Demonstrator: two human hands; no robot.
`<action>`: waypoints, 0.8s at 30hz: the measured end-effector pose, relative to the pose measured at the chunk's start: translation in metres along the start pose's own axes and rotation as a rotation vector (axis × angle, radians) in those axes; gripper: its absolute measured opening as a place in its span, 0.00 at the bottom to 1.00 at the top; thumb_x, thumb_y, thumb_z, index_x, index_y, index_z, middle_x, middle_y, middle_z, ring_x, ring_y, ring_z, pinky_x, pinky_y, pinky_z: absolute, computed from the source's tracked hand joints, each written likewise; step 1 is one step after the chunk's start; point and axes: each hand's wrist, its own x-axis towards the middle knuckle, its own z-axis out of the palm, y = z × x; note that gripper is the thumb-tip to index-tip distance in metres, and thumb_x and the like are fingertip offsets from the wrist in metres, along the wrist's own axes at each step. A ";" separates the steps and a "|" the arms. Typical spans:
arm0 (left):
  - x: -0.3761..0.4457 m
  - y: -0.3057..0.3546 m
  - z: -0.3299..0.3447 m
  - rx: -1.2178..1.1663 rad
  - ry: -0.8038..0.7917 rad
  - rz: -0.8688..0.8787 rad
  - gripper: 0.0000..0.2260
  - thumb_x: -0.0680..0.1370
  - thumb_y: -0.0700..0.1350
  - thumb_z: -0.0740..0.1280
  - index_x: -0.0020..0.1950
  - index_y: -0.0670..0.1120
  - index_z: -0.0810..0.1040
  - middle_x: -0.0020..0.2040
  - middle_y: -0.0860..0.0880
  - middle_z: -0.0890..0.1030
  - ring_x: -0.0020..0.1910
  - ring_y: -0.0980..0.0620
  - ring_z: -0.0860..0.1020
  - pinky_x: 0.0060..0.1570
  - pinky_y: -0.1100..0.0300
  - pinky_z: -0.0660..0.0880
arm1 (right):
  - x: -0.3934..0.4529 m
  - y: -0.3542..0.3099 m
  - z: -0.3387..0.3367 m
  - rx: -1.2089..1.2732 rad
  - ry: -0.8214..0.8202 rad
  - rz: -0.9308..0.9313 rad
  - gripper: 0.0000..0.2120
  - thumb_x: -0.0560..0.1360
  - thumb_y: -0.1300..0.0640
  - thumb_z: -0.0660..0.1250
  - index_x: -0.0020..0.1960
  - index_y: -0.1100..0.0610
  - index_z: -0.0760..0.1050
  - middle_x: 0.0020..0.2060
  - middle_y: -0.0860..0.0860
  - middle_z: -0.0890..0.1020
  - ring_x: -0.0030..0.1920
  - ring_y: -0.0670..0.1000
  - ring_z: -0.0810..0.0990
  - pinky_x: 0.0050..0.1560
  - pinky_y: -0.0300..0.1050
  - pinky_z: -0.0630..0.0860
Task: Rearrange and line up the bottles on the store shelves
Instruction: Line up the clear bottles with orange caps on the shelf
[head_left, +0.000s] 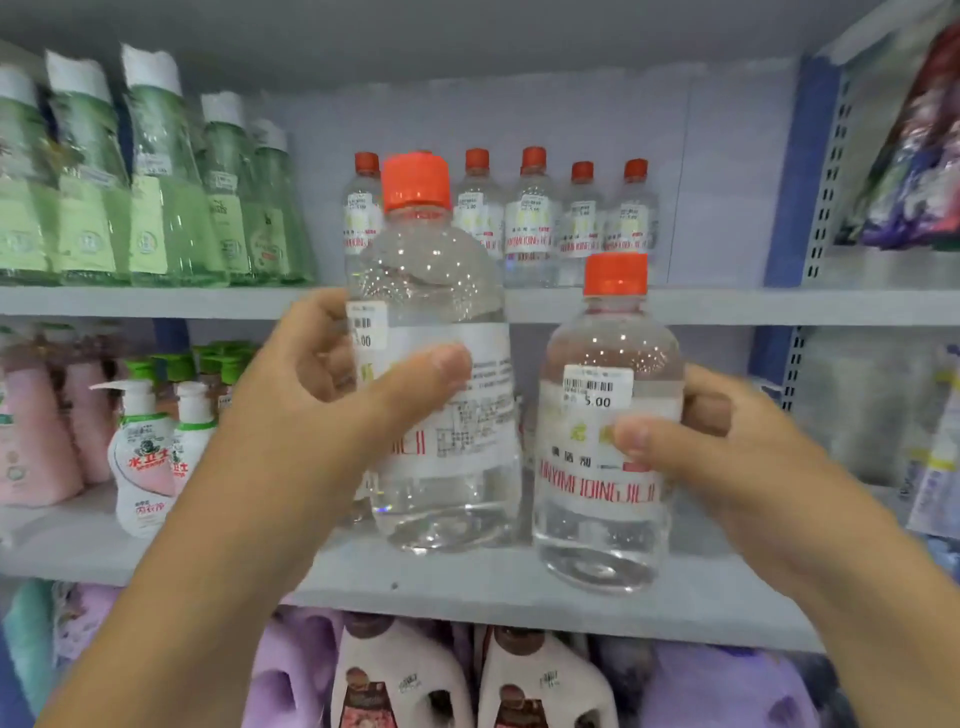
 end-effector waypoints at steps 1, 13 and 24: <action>0.011 0.011 0.007 0.023 0.002 0.026 0.25 0.61 0.61 0.80 0.56 0.60 0.80 0.48 0.56 0.87 0.45 0.55 0.87 0.38 0.62 0.82 | 0.007 -0.016 -0.008 -0.003 0.007 -0.037 0.17 0.60 0.59 0.79 0.47 0.47 0.87 0.47 0.52 0.88 0.47 0.51 0.88 0.43 0.40 0.82; 0.167 0.022 0.073 0.430 -0.011 0.045 0.40 0.60 0.73 0.75 0.69 0.66 0.68 0.59 0.56 0.81 0.54 0.53 0.82 0.55 0.48 0.81 | 0.141 -0.075 -0.106 -0.284 0.222 0.049 0.15 0.72 0.50 0.77 0.57 0.54 0.82 0.46 0.48 0.88 0.48 0.49 0.87 0.57 0.56 0.82; 0.229 0.013 0.101 0.652 -0.236 -0.056 0.35 0.69 0.59 0.79 0.67 0.56 0.62 0.50 0.53 0.80 0.42 0.55 0.83 0.36 0.59 0.80 | 0.212 -0.042 -0.135 -0.473 0.101 0.213 0.25 0.73 0.50 0.77 0.66 0.48 0.71 0.53 0.49 0.86 0.50 0.50 0.87 0.54 0.50 0.84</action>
